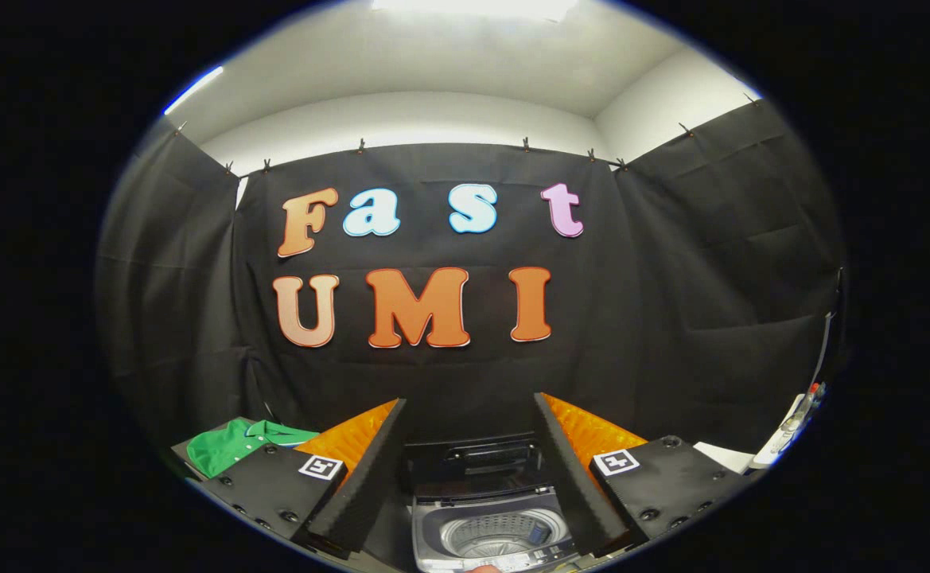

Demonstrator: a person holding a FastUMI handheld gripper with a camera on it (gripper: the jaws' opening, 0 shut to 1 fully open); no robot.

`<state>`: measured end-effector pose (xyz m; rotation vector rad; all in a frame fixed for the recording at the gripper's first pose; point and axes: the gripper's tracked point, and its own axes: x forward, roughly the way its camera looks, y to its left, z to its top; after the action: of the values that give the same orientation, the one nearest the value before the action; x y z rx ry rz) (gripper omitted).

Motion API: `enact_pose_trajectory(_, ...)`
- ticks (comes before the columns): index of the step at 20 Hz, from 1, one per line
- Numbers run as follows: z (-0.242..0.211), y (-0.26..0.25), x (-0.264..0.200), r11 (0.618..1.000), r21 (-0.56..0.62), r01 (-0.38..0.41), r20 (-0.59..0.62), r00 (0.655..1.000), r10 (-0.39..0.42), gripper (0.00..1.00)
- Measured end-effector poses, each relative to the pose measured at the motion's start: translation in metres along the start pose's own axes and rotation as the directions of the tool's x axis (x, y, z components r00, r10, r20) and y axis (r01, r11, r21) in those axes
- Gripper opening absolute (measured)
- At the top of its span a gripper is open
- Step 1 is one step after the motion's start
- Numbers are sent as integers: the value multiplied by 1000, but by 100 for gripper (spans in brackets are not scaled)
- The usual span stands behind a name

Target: Put the clothes into the washing machine and then close the washing machine lid.

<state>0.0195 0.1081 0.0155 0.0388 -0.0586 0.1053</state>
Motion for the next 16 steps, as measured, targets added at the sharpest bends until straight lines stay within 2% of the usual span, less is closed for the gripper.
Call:
enact_pose_trajectory(7,3,120,32,982,37,-187,-2,982,187,98)
enact_pose_trajectory(16,-44,266,44,923,63,-379,-87,919,384,99)
